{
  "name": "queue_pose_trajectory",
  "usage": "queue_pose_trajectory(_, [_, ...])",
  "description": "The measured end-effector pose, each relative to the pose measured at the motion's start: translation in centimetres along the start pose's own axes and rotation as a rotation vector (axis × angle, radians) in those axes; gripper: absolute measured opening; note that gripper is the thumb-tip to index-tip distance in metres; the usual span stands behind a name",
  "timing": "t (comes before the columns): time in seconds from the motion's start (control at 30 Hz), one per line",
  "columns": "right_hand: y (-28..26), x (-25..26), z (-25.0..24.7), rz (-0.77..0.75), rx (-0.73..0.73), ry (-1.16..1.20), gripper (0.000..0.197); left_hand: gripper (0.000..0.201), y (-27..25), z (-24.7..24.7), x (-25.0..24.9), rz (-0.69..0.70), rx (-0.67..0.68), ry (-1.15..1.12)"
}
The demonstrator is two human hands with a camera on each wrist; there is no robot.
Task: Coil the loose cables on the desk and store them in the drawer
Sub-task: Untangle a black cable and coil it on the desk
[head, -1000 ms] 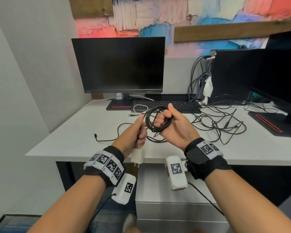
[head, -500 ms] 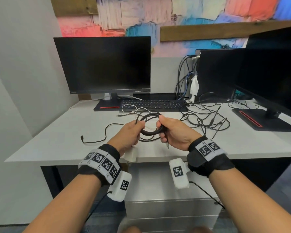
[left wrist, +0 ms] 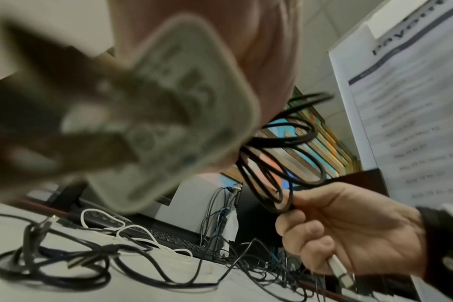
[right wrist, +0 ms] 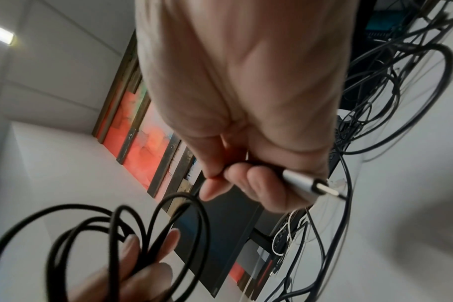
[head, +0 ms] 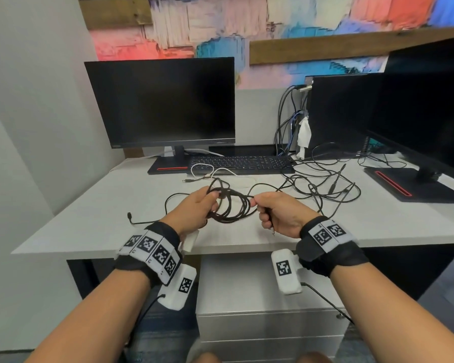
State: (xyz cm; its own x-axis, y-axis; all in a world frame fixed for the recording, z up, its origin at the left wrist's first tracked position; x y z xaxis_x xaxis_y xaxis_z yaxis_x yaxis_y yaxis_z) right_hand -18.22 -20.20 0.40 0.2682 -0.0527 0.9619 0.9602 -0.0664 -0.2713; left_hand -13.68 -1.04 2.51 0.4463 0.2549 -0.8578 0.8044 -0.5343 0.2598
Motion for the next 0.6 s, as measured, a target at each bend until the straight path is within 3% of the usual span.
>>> queue_pose_trajectory(0.37, [0.2, 0.4, 1.6, 0.02, 0.118, 0.171, 0.029, 0.02, 0.8, 0.1, 1.1, 0.021, 0.048, 0.488])
queue_pose_trajectory(0.53, [0.5, -0.1, 2.7, -0.016, 0.056, -0.131, 0.036, 0.018, 0.7, 0.4, 1.3, 0.03, 0.066, 0.572])
queue_pose_trajectory(0.6, [0.9, -0.4, 2.9, -0.055, 0.029, -0.167, 0.029, 0.018, 0.7, 0.5, 1.3, 0.022, 0.069, 0.55])
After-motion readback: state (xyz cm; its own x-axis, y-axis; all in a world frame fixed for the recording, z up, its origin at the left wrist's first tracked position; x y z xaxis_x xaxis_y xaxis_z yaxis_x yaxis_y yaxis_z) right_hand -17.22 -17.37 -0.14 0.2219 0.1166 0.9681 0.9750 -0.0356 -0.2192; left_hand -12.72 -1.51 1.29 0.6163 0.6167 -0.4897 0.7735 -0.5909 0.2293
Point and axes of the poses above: each hand's wrist, its own y-axis towards the middle knuckle, its own z-axis out of the palm, x = y × z, the point moved 2 cm from there along y, towards the middle knuckle, and after that the axes turned 9 degrees about z, right-handed, at the moved point
